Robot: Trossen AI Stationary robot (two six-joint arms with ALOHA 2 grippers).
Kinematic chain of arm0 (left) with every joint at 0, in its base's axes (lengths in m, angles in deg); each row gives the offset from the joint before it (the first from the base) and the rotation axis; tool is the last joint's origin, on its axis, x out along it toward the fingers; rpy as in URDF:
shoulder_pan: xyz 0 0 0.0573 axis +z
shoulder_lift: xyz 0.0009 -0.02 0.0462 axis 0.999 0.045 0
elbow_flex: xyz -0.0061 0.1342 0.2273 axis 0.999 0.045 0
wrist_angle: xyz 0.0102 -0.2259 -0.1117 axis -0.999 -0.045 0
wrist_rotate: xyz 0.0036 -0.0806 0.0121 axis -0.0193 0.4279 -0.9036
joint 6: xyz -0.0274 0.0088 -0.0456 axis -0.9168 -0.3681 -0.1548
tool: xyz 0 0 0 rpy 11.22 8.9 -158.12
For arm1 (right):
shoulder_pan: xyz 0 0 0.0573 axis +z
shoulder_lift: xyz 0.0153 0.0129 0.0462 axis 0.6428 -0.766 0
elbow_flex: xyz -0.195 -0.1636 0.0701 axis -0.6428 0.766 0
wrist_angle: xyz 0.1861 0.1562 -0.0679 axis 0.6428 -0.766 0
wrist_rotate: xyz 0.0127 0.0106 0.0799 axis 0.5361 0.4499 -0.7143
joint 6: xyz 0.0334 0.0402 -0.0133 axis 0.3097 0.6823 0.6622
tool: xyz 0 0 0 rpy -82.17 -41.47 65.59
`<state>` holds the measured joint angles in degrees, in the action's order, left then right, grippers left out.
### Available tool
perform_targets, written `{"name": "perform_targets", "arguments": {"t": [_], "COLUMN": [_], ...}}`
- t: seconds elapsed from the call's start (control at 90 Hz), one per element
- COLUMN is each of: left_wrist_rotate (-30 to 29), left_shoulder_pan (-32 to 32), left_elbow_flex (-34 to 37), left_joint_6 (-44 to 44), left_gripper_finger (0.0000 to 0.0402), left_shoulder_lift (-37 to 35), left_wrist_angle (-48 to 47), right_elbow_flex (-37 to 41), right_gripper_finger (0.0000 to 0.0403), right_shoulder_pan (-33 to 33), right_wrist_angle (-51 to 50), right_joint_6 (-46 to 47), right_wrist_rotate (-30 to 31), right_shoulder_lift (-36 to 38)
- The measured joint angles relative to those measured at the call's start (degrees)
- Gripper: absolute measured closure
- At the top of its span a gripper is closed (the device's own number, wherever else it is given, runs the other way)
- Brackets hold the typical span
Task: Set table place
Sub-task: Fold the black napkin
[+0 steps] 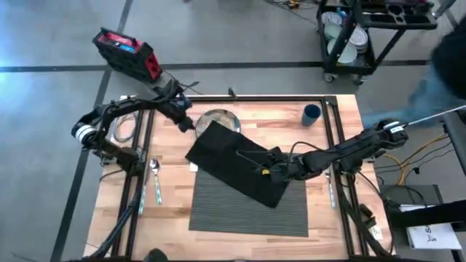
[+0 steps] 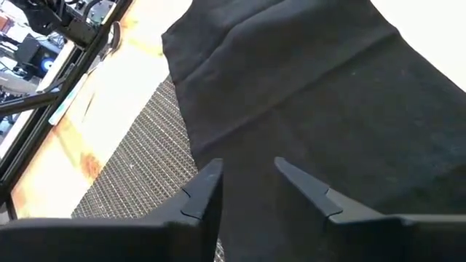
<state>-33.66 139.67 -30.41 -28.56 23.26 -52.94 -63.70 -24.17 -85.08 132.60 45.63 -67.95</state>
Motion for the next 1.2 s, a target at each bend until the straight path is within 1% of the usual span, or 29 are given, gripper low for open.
{"name": "perform_targets", "arguments": {"t": [0.189,0.344,0.467,0.8,1.2], "left_wrist_rotate": [0.1,0.1,1.4,1.5,1.5], "left_shoulder_pan": [-0.2,-0.6,-1.0,-3.2,-3.6], "left_elbow_flex": [2.8,5.0,6.5,7.5,10.5], "left_joint_6": [0.4,0.4,0.8,0.4,0.1], "left_gripper_finger": [0.0246,0.0231,0.0232,0.0259,0.024], "left_shoulder_lift": [0.1,0.0,0.0,0.0,0.2], "left_wrist_angle": [0.8,1.8,2.8,8.1,12.0], "right_elbow_flex": [0.0,0.0,0.0,0.0,0.0], "right_gripper_finger": [0.0288,0.0297,0.0305,0.0316,0.0296], "right_shoulder_pan": [0.0,0.0,0.0,0.0,0.0], "right_wrist_angle": [0.0,-0.4,-0.4,-0.4,-0.4], "right_joint_6": [-0.4,-0.8,-1.2,-1.2,-1.5], "right_wrist_rotate": [-0.3,-1.4,-1.5,-1.7,-3.0], "right_shoulder_lift": [0.0,0.0,0.0,0.0,0.0]}}
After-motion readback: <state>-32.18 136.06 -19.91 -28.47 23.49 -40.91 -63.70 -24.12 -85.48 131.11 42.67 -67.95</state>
